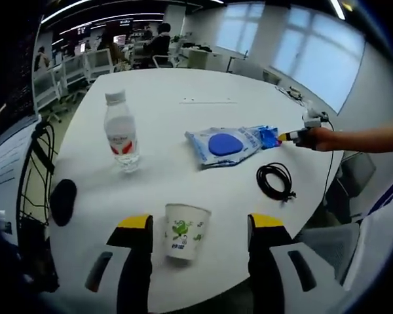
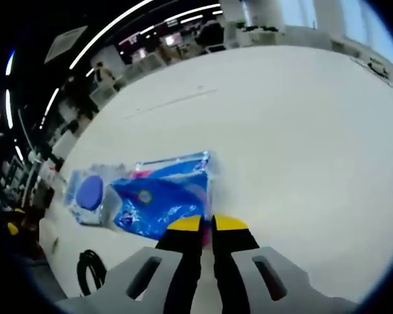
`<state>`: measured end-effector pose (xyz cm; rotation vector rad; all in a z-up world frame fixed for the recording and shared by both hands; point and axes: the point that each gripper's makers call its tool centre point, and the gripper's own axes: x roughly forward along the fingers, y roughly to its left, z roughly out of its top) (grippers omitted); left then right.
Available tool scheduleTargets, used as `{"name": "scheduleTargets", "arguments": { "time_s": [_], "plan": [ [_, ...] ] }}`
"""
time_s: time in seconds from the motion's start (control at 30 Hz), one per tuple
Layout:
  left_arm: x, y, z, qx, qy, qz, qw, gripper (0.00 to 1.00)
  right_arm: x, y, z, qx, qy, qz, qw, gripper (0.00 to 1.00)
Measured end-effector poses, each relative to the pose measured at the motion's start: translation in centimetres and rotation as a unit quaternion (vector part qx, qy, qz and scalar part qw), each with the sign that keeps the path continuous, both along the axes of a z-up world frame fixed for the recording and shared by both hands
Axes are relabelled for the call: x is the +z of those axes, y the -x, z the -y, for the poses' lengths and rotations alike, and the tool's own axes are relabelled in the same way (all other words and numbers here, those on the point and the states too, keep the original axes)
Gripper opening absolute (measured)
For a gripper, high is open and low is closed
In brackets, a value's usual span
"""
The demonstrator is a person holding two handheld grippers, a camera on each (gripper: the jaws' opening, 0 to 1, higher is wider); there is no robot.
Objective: Arrange the tabletop items into an orderly group along one side of the table until the central work area is clear of visible clutter.
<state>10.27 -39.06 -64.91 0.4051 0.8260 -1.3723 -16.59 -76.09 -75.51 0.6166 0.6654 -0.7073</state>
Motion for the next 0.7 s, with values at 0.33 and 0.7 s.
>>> {"name": "scheduleTargets", "arguments": {
  "time_s": [0.33,0.7],
  "plan": [
    [-0.7,-0.4,-0.4,-0.007,-0.01,0.01,0.9999,0.58,1.0,0.2,0.0,-0.002,0.007,0.007,1.0,0.1],
    [-2.8,-0.6,-0.7,-0.016,-0.034,0.008,0.9992,0.56,2.5,0.8,-0.7,-0.001,0.02,0.012,0.9997,0.14]
  ]
}}
